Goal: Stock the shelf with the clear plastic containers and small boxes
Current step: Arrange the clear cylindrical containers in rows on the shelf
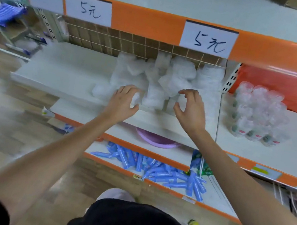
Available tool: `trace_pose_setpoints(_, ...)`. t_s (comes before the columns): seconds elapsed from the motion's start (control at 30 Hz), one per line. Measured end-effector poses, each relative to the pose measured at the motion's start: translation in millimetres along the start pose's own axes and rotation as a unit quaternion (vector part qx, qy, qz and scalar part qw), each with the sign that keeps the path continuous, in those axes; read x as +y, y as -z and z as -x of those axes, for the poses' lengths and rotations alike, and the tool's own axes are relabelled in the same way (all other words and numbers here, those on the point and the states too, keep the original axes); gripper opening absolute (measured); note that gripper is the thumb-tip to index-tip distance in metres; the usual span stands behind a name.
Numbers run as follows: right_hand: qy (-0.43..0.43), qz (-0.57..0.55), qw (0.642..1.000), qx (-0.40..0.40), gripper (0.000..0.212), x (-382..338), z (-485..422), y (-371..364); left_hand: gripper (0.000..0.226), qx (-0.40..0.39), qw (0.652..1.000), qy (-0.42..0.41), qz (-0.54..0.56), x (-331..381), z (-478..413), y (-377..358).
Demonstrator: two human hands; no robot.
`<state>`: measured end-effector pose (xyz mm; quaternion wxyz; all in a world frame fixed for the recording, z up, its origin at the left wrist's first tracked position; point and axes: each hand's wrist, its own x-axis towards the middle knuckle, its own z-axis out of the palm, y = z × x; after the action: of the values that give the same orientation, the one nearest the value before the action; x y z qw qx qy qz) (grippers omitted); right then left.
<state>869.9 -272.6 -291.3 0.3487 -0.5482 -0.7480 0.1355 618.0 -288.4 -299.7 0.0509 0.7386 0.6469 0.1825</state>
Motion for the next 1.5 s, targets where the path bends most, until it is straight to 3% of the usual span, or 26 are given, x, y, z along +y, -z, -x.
trace_pose_setpoints(0.2, -0.047, 0.111, 0.993, -0.016, 0.055, -26, -26, -23, 0.074, -0.121, 0.99, -0.044, -0.062, -43, -26, 15)
trace_pose_setpoints(0.37, -0.105, 0.226, 0.962, -0.109, 0.073, -28, -46, -26, 0.082, -0.202, 0.972, -0.08, -0.094, -57, -38, 17)
trace_pose_setpoints(0.5, -0.113, 0.256, 0.951, -0.134, 0.065, -26, -52, -33, 0.08, -0.245, 0.956, -0.106, -0.122, -63, -44, 10)
trace_pose_setpoints(0.63, -0.097, 0.271, 0.955, -0.065, 0.048, -25, -50, -34, 0.077, -0.195, 0.965, -0.128, -0.125, -65, -47, 5)
trace_pose_setpoints(0.83, -0.082, 0.228, 0.968, -0.07, 0.046, -18, -53, -27, 0.056, -0.165, 0.967, -0.149, -0.127, -68, -68, 7)
trace_pose_setpoints(1.0, -0.106, 0.142, 0.977, -0.115, 0.048, -17, -60, -23, 0.057, -0.168, 0.973, -0.12, -0.098, -68, -72, 5)
trace_pose_setpoints(1.13, -0.112, 0.135, 0.976, -0.127, 0.046, -15, -67, -19, 0.061, -0.181, 0.977, -0.1, -0.055, -69, -69, 7)
trace_pose_setpoints(1.5, -0.048, 0.142, 0.988, -0.034, 0.053, -20, -55, -23, 0.064, -0.089, 0.992, -0.09, 0.001, -59, -71, 29)
